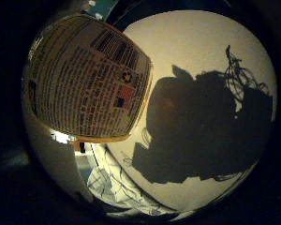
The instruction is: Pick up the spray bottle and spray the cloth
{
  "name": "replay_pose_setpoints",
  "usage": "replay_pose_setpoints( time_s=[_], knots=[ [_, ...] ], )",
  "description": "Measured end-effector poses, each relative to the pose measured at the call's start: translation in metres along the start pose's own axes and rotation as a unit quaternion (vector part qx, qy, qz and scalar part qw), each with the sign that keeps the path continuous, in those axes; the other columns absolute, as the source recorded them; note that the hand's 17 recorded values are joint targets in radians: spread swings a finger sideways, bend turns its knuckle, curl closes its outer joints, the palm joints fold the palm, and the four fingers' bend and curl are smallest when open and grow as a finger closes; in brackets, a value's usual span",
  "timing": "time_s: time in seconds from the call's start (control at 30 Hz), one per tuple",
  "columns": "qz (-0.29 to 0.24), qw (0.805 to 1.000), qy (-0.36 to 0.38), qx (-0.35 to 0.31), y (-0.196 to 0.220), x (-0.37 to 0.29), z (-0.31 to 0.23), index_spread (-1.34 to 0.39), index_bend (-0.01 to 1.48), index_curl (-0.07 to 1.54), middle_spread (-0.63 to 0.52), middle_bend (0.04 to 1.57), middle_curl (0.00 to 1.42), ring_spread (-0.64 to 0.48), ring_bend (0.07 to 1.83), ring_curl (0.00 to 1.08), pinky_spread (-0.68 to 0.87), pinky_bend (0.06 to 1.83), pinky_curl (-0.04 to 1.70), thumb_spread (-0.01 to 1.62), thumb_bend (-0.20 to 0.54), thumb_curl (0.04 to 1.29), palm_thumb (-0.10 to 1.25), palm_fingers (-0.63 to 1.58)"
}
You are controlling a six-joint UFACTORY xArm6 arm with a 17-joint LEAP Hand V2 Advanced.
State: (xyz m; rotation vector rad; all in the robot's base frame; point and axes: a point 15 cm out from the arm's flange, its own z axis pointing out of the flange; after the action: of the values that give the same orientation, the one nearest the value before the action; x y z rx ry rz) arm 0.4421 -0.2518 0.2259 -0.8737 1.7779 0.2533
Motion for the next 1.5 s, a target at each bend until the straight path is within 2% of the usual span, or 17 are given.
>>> replay_pose_setpoints(
  time_s=[0.23,0.4,0.53,0.73,0.83,1.0,1.23,1.4,1.5],
  knots=[
    [-0.027,0.994,0.003,-0.11,0.023,-0.049,-0.021,-0.19,1.09,0.64,-0.1,1.23,0.58,-0.16,1.38,0.52,-0.23,1.24,0.6,0.92,-0.015,0.6,1.08,1.27],
    [-0.062,0.979,0.029,-0.191,0.038,-0.086,-0.032,-0.19,1.11,0.64,-0.09,1.26,0.58,-0.16,1.4,0.53,-0.22,1.24,0.64,0.91,-0.017,0.64,1.07,1.26],
    [-0.091,0.959,0.059,-0.263,0.052,-0.117,-0.033,-0.19,1.12,0.64,-0.08,1.27,0.57,-0.16,1.41,0.53,-0.21,1.23,0.67,0.91,-0.014,0.66,1.06,1.25],
    [-0.127,0.917,0.12,-0.357,0.076,-0.155,-0.01,-0.19,1.14,0.63,-0.08,1.28,0.57,-0.16,1.42,0.53,-0.21,1.21,0.71,0.91,-0.016,0.69,1.06,1.25],
    [-0.142,0.89,0.159,-0.404,0.092,-0.171,0.002,-0.19,1.14,0.63,-0.08,1.29,0.56,-0.16,1.42,0.53,-0.21,1.2,0.74,0.91,-0.015,0.7,1.06,1.25],
    [-0.179,0.825,0.244,-0.478,0.125,-0.185,0.026,-0.19,1.14,0.63,-0.08,1.3,0.56,-0.17,1.43,0.53,-0.21,1.18,0.76,0.93,-0.015,0.71,1.05,1.25],
    [-0.229,0.742,0.351,-0.523,0.154,-0.201,0.05,-0.19,1.14,0.63,-0.08,1.3,0.56,-0.16,1.43,0.53,-0.22,1.17,0.79,0.94,-0.016,0.72,1.04,1.24],
    [-0.24,0.661,0.418,-0.575,0.176,-0.21,0.051,-0.19,1.14,0.63,-0.08,1.3,0.56,-0.17,1.43,0.53,-0.22,1.16,0.8,0.94,-0.015,0.72,1.03,1.24],
    [-0.245,0.619,0.456,-0.591,0.184,-0.208,0.051,-0.19,1.14,0.63,-0.08,1.3,0.56,-0.17,1.44,0.53,-0.22,1.15,0.81,0.95,-0.017,0.72,1.02,1.25]
  ],
)
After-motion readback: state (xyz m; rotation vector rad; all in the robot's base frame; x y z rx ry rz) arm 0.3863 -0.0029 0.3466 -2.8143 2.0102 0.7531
